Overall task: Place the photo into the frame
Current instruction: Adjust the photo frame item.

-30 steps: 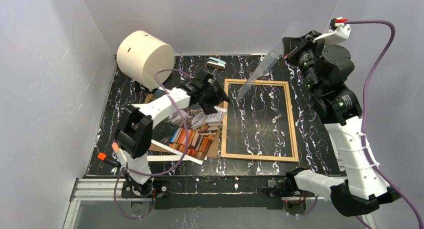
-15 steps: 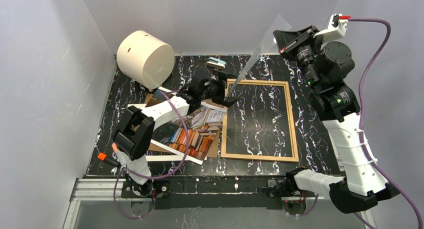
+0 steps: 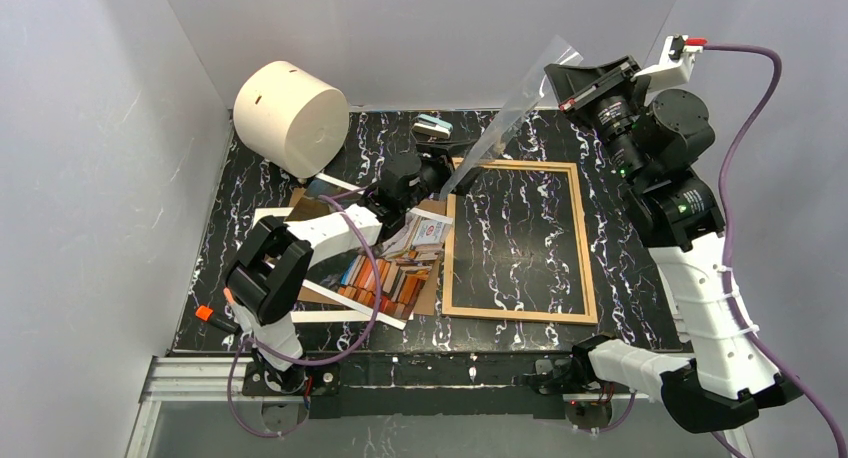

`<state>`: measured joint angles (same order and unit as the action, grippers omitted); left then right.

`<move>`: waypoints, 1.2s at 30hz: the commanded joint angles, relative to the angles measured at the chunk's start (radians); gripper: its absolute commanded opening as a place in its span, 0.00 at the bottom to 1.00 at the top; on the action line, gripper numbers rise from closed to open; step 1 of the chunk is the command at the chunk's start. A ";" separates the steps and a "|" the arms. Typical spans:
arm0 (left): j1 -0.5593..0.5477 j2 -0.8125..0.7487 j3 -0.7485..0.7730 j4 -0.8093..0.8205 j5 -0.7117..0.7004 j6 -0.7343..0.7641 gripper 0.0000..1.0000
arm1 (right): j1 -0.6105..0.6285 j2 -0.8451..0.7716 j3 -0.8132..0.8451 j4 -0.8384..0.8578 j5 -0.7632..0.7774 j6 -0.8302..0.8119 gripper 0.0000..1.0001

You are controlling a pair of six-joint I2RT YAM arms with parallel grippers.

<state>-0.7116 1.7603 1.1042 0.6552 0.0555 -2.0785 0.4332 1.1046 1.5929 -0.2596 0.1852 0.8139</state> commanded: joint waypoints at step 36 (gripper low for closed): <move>0.142 0.003 0.071 -0.082 0.240 0.370 0.00 | 0.001 -0.275 -0.174 -0.352 0.492 -0.249 0.93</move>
<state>-0.5972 1.7641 1.0943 0.6971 0.1177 -1.9617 0.4332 0.8181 1.4097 -0.5369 0.5323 0.6724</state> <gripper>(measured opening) 0.009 0.919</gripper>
